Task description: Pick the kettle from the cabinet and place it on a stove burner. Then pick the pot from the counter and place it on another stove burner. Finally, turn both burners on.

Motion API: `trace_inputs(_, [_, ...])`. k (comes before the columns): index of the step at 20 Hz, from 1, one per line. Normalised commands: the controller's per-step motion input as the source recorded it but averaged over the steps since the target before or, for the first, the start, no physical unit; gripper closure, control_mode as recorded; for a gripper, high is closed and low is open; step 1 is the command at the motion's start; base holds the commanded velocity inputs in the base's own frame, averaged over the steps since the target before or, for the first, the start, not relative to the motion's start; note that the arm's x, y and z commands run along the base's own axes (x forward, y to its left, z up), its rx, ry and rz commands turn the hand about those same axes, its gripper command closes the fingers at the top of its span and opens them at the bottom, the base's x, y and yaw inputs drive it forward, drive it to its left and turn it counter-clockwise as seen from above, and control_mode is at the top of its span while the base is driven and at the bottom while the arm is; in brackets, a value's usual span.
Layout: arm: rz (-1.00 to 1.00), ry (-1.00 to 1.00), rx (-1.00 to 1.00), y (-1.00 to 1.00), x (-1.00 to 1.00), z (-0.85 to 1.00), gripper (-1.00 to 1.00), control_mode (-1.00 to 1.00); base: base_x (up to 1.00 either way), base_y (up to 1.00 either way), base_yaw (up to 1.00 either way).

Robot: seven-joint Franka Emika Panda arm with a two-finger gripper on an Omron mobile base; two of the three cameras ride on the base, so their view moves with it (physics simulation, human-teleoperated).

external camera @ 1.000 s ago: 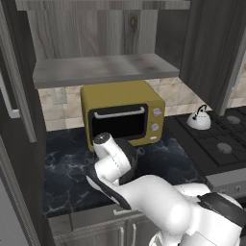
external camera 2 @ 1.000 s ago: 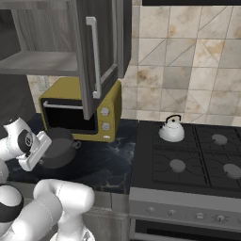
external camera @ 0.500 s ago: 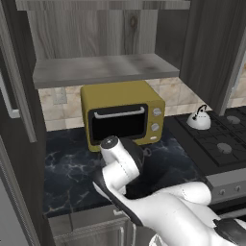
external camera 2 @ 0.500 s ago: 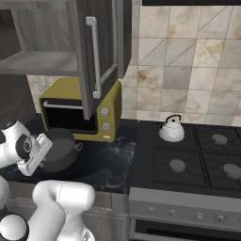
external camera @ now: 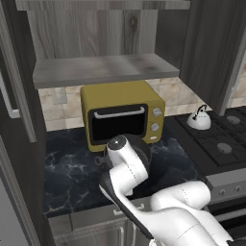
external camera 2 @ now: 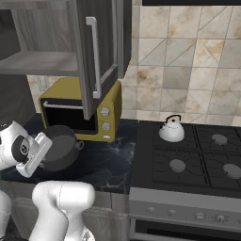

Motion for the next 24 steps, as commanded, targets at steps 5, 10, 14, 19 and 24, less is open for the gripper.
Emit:
trace_inputs(5, [-0.13,-0.04,0.0,0.0,-0.38,0.35,1.0,-1.0,0.0,0.0,0.0])
trace_inputs(10, [-0.11,0.0,0.0,-0.02,-0.3,0.45,1.0,-1.0,0.0,0.0,0.0])
trace_inputs(14, [-0.09,0.0,0.0,0.0,-0.28,0.5,1.0,-1.0,0.0,0.0,0.0])
trace_inputs(19, [-0.09,0.0,0.0,0.0,-0.29,0.35,1.0,-1.0,0.0,0.0,0.0])
trace_inputs(24, [-0.07,-0.01,0.0,0.0,-0.34,0.2,1.0,-1.0,0.0,0.0,0.0])
